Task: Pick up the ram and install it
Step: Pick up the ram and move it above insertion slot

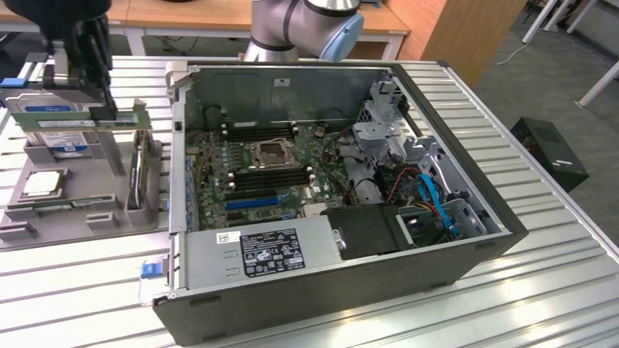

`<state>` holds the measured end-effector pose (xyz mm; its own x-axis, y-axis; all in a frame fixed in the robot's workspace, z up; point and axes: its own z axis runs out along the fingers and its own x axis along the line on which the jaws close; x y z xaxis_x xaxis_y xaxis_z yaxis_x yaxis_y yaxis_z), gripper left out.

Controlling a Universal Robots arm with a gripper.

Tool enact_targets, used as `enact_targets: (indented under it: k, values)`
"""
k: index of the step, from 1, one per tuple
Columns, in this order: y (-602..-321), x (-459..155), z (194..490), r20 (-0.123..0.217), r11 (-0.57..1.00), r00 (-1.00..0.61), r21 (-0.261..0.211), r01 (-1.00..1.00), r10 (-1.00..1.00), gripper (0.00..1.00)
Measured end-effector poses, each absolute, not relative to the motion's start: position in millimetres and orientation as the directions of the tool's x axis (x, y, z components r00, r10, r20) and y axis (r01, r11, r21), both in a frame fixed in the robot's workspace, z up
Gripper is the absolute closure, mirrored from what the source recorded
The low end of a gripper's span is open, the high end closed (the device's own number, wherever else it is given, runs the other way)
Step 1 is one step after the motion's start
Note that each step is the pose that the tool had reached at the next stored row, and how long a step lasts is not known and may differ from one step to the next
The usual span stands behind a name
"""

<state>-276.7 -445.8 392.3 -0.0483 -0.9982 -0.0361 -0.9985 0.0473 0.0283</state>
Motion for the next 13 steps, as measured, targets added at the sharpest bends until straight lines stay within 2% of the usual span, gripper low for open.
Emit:
enact_targets:
  k: [13]
  values:
    - [-446,-237,392,-0.036,0.047,-0.048,0.028,-0.998,-0.998,0.88]
